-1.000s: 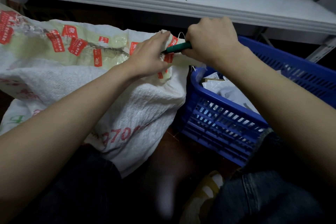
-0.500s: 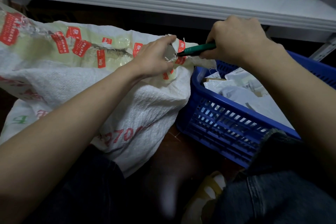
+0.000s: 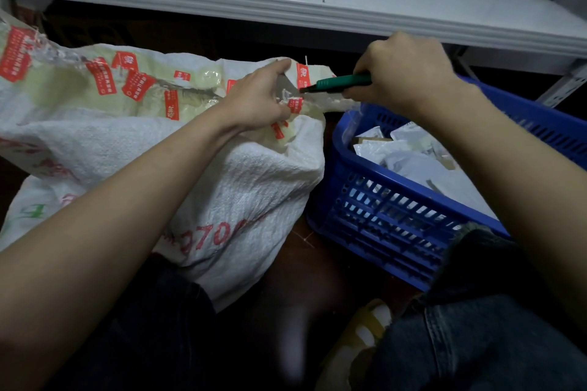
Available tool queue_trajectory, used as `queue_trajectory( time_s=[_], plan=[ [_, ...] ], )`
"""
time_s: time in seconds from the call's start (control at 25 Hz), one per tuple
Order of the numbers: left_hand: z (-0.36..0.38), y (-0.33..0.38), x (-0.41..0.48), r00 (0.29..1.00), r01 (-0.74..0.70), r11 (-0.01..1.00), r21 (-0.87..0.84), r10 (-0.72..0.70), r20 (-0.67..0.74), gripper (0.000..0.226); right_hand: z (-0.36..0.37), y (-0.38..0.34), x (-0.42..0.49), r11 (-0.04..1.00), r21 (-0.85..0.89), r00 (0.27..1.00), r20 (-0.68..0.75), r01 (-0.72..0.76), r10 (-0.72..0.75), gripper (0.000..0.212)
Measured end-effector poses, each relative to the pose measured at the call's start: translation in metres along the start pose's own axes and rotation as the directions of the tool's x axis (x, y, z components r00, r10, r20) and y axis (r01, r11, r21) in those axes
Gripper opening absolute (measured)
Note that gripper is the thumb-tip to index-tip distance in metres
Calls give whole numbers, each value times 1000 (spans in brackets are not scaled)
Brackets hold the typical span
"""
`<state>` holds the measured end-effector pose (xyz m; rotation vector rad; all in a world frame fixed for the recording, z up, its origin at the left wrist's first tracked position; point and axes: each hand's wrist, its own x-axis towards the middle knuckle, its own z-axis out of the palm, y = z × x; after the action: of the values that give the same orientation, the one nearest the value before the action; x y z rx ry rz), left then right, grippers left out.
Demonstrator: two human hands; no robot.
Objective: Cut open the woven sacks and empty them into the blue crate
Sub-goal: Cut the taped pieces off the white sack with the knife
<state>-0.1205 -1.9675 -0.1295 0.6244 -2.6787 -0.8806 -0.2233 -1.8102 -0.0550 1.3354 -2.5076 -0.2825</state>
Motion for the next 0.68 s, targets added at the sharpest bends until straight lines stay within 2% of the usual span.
queue_trajectory(
  time_s=[0.12, 0.2, 0.24, 0.28, 0.32, 0.4, 0.48, 0.56, 0.68],
  plan=[
    [-3, -6, 5, 999, 47, 995, -93, -47, 4, 84, -1, 28, -7, 997, 57, 999, -6, -48, 49, 40],
    [-3, -8, 5, 999, 40, 987, -158, -40, 5, 83, 5, 42, -9, 944, 307, 991, -14, -120, 131, 43],
    [-1, -6, 4, 1000, 13, 987, -160, -14, -6, 81, 7, 42, -9, 848, 504, 983, 12, -165, 184, 42],
    [2, -3, 2, 999, -22, 987, -158, 18, -30, 80, 11, 39, -7, 705, 678, 972, 63, -207, 226, 38],
    [6, 1, 1, 997, -61, 985, -163, 52, -58, 78, 15, 32, -4, 569, 785, 962, 121, -244, 246, 34],
    [13, 8, -3, 992, -109, 975, -196, 94, -86, 79, 25, 16, 5, 401, 871, 952, 206, -284, 228, 28],
    [18, 14, -8, 991, -127, 968, -217, 112, -78, 81, 28, 1, 14, 294, 916, 953, 220, -275, 207, 21],
    [24, 19, -16, 983, -180, 965, -192, 173, -55, 78, 29, -7, 22, 275, 931, 960, 186, -241, 209, 21],
    [29, 19, -27, 949, -309, 951, -34, 310, 57, 65, 24, -19, 29, 282, 940, 974, 152, -194, 166, 20]
  ],
)
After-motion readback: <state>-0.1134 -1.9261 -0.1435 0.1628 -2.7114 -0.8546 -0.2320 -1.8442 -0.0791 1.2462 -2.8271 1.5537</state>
